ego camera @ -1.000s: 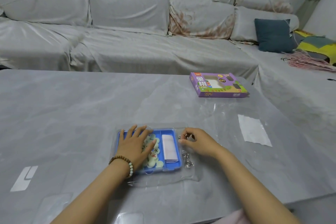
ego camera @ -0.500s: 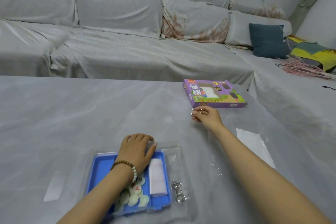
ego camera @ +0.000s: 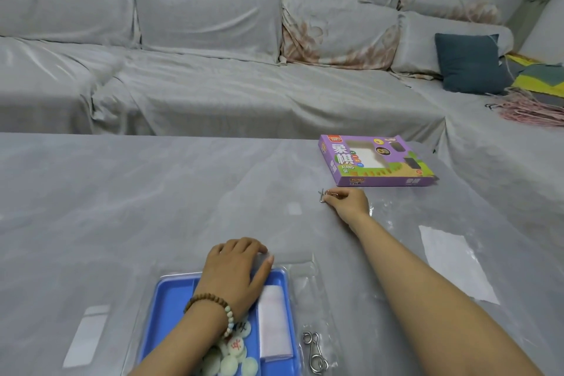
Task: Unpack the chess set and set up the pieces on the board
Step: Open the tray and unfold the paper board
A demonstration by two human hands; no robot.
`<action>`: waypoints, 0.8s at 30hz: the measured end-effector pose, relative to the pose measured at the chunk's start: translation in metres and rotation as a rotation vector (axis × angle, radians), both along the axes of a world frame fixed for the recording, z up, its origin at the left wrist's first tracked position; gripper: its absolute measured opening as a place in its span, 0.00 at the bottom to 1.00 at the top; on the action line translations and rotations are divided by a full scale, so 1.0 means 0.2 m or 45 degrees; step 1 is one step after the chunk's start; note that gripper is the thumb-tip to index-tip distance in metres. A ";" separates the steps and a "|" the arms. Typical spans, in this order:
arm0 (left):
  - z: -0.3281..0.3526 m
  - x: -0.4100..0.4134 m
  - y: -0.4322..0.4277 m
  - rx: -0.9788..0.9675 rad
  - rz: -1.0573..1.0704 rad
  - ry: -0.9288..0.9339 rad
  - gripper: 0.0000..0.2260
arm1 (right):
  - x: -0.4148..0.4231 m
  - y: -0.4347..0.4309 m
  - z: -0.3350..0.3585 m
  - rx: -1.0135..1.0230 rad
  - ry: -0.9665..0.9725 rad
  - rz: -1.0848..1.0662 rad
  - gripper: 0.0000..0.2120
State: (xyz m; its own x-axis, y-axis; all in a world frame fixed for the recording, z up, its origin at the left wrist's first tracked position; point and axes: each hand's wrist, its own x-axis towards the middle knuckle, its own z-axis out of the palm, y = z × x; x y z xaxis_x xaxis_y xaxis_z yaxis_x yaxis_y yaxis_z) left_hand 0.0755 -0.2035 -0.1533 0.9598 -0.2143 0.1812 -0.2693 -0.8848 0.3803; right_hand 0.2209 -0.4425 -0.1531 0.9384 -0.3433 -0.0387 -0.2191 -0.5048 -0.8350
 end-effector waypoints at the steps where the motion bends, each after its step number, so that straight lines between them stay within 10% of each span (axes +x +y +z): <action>1: 0.00 0.00 0.00 0.003 0.001 0.003 0.33 | 0.00 -0.01 0.00 0.006 0.013 0.003 0.10; 11: 0.05 -0.01 -0.01 0.068 -0.005 0.116 0.27 | -0.59 0.11 0.31 0.092 -0.143 0.468 0.08; 19: 0.08 -0.23 0.01 0.110 -0.044 0.177 0.39 | -1.10 0.14 0.41 -0.617 0.425 1.025 0.13; 24: 0.03 -0.32 0.03 0.301 -0.041 0.238 0.43 | -1.24 0.18 0.38 -0.821 0.367 1.085 0.26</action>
